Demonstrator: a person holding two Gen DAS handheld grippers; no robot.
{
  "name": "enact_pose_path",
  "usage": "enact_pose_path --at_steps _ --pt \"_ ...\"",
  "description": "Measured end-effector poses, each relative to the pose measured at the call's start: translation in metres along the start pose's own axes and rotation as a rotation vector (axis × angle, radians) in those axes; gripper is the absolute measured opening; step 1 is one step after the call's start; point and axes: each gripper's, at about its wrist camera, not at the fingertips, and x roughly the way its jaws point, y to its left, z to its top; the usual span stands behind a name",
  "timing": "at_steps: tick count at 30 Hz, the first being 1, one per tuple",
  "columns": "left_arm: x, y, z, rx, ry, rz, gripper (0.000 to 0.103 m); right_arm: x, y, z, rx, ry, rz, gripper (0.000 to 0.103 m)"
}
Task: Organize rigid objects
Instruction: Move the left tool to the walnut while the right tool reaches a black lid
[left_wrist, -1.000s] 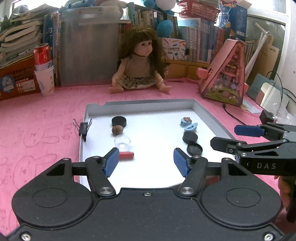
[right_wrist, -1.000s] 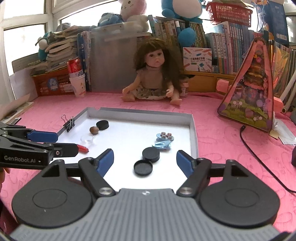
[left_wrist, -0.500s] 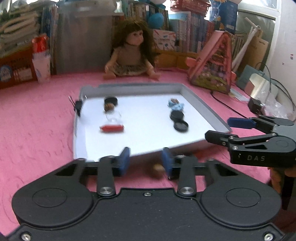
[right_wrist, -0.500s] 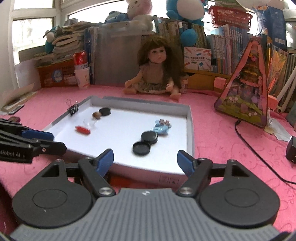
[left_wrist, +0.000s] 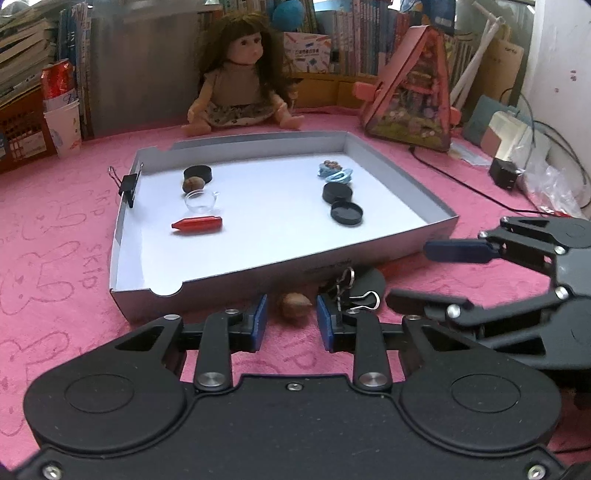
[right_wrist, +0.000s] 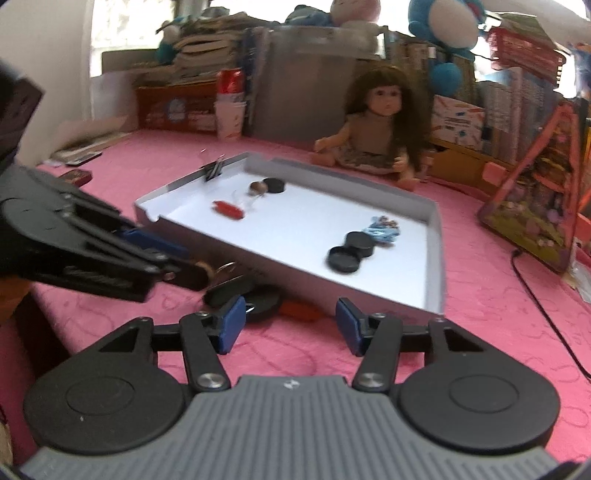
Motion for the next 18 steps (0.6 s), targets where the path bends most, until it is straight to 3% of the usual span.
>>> enact_pose_path --at_steps 7,13,18 --pt "0.004 0.003 -0.003 -0.010 -0.001 0.008 0.023 0.011 0.013 -0.002 -0.061 0.011 -0.012 0.058" --pt "-0.005 0.012 -0.005 0.000 -0.019 0.068 0.022 0.012 0.013 -0.004 -0.093 0.022 -0.050 0.058" --pt "-0.009 0.015 -0.007 -0.008 -0.028 0.063 0.022 0.014 0.014 -0.005 -0.094 0.021 -0.057 0.058"
